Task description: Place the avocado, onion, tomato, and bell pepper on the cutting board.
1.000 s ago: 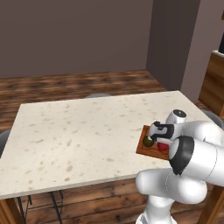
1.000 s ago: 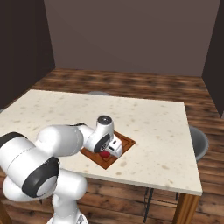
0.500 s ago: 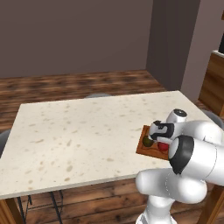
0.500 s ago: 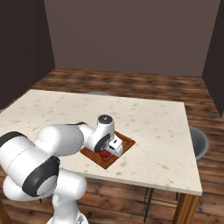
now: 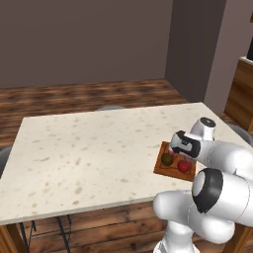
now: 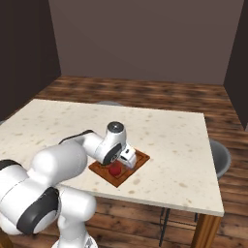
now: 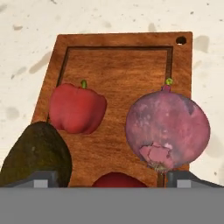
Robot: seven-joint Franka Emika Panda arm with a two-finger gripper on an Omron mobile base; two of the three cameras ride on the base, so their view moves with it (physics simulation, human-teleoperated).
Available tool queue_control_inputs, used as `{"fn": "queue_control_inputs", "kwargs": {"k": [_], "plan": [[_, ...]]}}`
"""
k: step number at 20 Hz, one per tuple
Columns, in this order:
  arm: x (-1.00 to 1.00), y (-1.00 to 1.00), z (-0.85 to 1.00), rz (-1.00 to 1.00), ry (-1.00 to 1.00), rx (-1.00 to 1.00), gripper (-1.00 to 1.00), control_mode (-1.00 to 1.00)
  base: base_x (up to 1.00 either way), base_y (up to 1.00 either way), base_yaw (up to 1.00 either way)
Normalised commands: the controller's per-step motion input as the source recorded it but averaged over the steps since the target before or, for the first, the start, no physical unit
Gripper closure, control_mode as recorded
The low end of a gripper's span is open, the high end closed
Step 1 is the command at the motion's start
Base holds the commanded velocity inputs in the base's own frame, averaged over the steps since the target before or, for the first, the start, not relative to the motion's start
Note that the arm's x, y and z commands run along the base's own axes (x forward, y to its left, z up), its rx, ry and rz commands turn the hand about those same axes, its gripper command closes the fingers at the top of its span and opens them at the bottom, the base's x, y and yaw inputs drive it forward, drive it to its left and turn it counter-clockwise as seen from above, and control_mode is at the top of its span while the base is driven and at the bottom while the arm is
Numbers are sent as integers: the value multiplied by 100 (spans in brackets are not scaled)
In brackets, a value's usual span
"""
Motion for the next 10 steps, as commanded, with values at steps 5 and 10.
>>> {"fn": "queue_control_inputs", "kwargs": {"k": [5,10], "plan": [[-10,3,65,3,-8,0,-100,-100,0,0,0],[-37,38,88,7,-19,-4,-100,-100,0,0,0]]}}
